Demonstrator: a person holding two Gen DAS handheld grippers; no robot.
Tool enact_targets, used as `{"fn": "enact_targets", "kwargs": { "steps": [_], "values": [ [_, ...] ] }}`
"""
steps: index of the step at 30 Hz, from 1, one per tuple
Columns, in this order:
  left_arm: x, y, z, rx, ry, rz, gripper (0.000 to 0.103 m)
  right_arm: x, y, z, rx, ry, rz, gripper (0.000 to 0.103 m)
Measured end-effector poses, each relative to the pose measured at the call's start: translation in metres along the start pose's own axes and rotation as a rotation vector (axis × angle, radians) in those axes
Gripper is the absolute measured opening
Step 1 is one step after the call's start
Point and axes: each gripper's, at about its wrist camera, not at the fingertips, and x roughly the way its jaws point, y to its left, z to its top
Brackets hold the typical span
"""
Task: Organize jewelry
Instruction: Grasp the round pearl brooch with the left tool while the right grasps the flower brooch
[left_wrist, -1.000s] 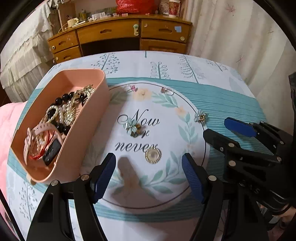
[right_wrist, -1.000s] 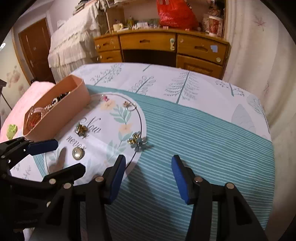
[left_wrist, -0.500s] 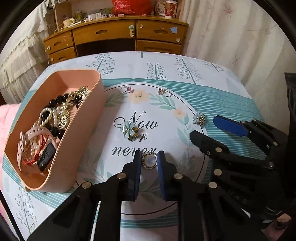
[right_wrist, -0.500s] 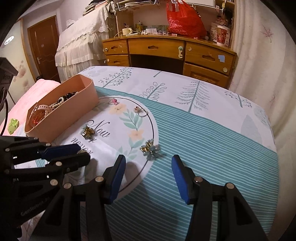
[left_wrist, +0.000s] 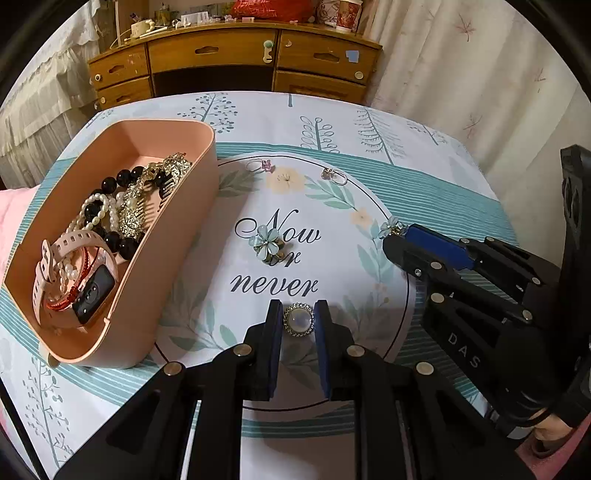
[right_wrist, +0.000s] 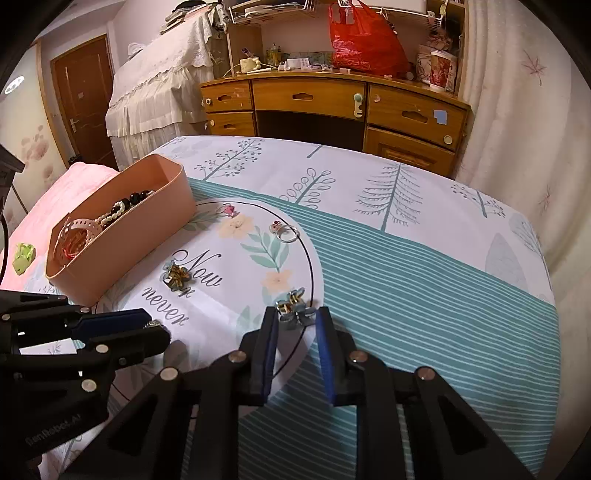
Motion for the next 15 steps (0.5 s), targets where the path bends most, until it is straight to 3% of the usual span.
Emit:
{"fn": "enact_targets", "kwargs": {
  "steps": [6,15],
  "values": [
    [-0.003,0.007,0.000,0.001,0.016,-0.025,0.015,-0.001,0.012,0.000,-0.057,-0.003,-0.035,0.020],
    [-0.030,0.022,0.013,0.047,0.037,-0.117,0.015,-0.014,0.030,0.014,0.032,-0.028,-0.057,0.020]
  ]
}}
